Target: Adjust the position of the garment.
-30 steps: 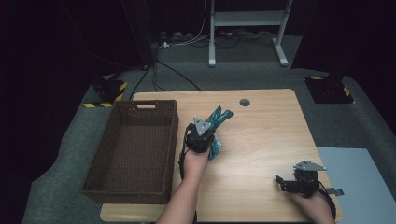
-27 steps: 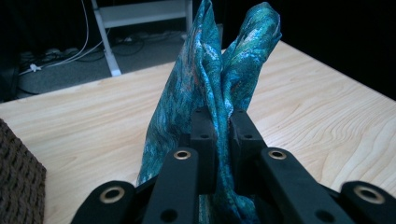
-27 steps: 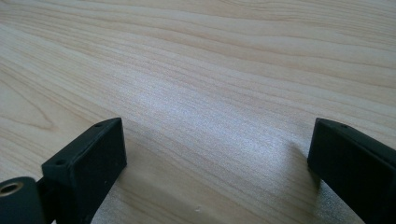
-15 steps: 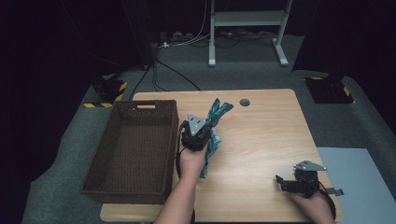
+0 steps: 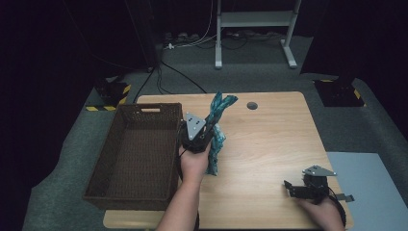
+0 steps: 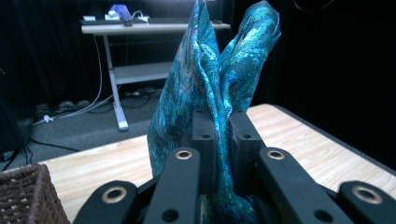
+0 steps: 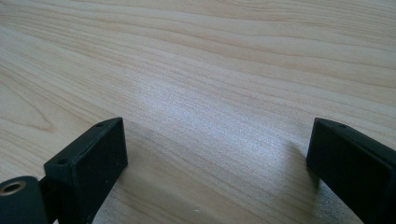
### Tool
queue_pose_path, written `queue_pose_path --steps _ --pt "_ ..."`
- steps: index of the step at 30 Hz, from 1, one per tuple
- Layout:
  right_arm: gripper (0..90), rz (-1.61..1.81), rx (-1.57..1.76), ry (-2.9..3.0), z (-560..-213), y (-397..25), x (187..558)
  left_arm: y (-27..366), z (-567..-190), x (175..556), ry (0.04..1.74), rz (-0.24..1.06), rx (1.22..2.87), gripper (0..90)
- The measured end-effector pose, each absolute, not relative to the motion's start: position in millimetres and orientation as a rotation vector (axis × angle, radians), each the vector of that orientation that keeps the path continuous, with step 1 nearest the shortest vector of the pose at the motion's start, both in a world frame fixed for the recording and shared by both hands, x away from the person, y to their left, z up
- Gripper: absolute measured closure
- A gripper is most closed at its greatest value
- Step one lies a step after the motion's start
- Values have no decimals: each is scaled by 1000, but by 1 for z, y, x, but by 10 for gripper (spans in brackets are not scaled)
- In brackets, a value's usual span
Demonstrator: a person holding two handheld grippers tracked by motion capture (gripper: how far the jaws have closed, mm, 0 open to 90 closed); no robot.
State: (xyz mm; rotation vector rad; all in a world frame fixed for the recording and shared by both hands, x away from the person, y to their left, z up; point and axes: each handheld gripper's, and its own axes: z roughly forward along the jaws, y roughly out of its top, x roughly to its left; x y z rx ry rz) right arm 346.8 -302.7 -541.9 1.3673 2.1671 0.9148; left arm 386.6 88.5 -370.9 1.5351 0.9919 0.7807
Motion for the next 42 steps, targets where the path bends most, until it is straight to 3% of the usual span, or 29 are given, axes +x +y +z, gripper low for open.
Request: queue_pose_path --steps 42 --pt "2 917 1337 2212 -542 -299 346 119 -311 358 910 851 1408 833"
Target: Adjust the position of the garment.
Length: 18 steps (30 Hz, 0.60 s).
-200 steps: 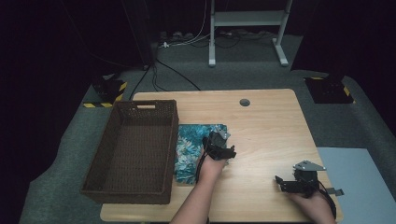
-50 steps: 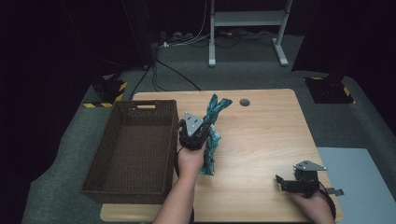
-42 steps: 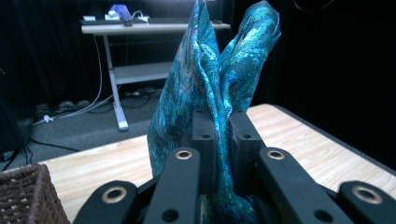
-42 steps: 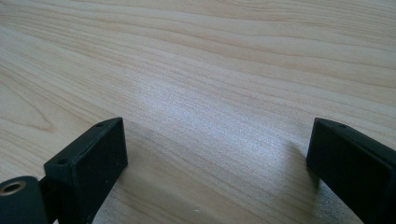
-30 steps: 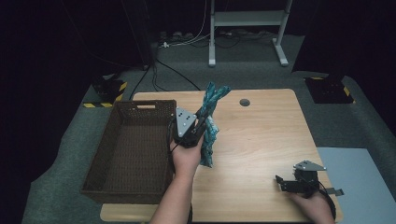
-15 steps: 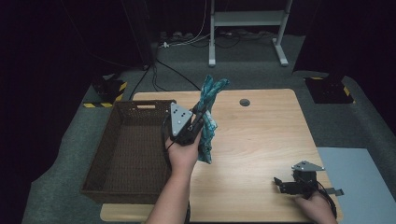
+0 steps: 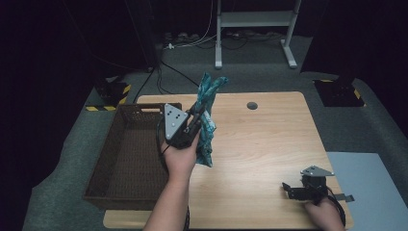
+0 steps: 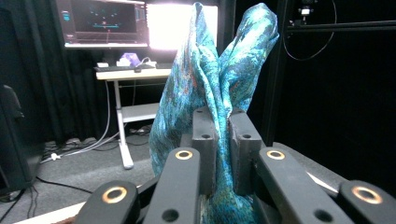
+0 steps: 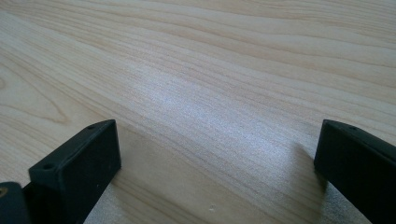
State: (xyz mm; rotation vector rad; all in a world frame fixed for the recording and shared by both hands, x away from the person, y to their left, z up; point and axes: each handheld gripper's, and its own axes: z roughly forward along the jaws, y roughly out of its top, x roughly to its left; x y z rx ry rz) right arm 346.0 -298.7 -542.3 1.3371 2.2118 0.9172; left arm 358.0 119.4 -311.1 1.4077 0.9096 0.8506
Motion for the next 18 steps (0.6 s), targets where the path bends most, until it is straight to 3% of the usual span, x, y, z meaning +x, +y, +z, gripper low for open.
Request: queue_pose_path --steps 18 --pt "1 907 1357 2192 -542 -297 346 154 -297 351 935 894 1383 833"
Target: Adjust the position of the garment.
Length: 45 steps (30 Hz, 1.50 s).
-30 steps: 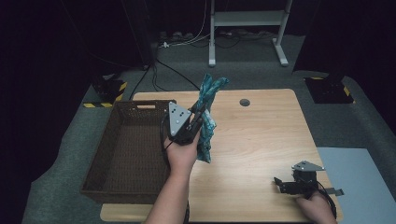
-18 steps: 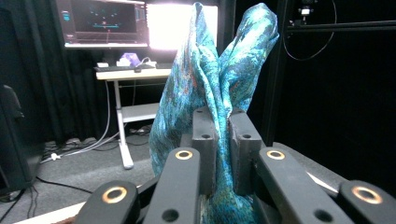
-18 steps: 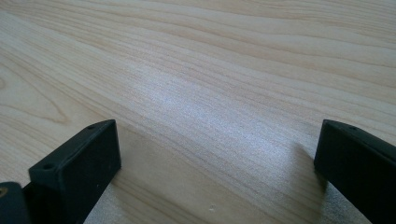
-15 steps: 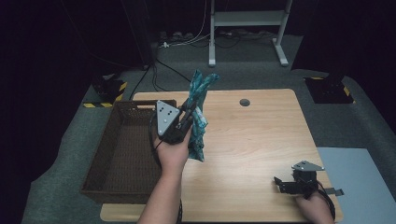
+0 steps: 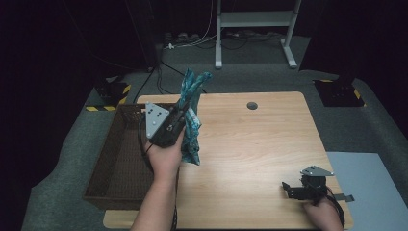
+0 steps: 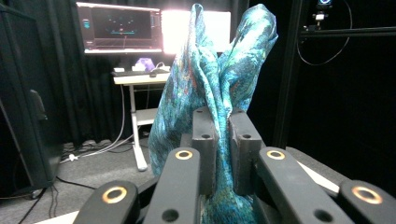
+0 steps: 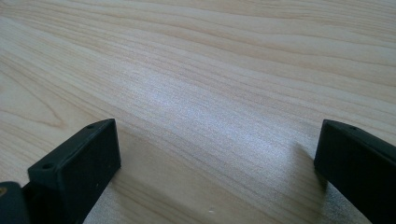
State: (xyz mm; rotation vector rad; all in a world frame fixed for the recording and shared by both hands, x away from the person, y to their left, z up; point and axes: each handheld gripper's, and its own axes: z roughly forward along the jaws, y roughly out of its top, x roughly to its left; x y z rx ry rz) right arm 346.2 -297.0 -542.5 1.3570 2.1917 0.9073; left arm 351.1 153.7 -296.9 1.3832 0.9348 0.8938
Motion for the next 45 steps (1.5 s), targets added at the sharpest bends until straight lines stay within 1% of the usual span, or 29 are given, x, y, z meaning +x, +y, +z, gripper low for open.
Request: queue_pose_path --steps 24,45 --pt "0 907 1358 2192 -543 -297 346 203 -278 345 952 975 1333 833" --pt "0 905 1357 2191 -543 -297 347 240 -284 346 990 1004 1331 832"
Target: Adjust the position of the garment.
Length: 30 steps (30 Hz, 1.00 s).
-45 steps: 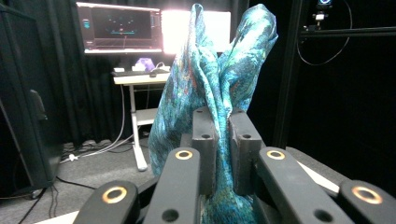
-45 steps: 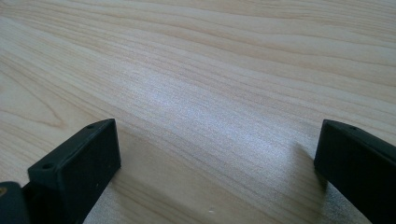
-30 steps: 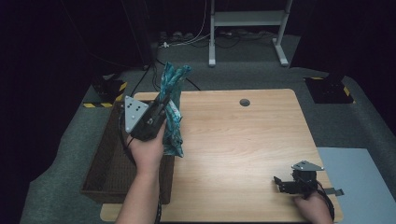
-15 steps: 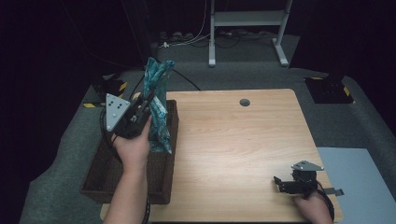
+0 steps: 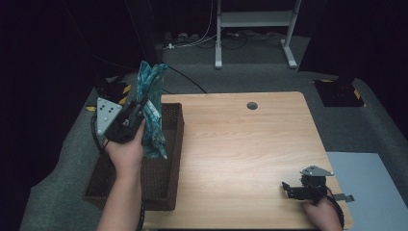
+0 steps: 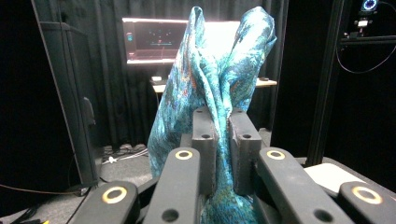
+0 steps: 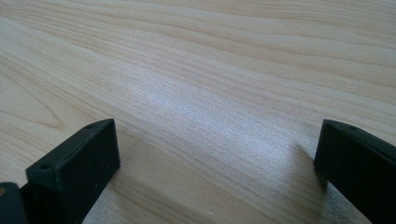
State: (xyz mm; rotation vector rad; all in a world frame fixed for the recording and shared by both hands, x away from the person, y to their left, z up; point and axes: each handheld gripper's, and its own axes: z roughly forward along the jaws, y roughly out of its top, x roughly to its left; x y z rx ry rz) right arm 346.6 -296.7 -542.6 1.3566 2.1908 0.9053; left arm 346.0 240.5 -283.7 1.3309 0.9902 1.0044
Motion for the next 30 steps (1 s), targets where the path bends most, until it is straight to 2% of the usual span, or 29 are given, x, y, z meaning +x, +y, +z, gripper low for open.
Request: queue_pose_path --steps 30 --pt "0 905 1359 2190 -543 -297 347 276 -294 343 1044 1023 1338 833"
